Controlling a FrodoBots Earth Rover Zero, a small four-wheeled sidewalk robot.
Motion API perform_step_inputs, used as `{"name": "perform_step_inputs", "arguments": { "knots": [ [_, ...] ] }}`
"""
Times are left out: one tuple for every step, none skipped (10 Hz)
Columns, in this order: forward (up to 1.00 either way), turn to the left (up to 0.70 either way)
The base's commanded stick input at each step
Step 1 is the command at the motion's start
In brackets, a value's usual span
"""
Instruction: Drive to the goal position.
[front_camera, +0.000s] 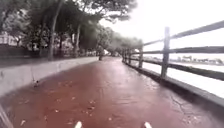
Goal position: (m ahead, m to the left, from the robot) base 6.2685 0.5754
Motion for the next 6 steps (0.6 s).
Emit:
{"name": "perform_step_inputs", "arguments": {
  "knots": [
    [0.50, 0.00],
    [0.50, 0.00],
    [0.50, 0.00],
    [0.50, 0.00],
    [0.50, 0.00],
    [0.50, 0.00]
  ]
}}
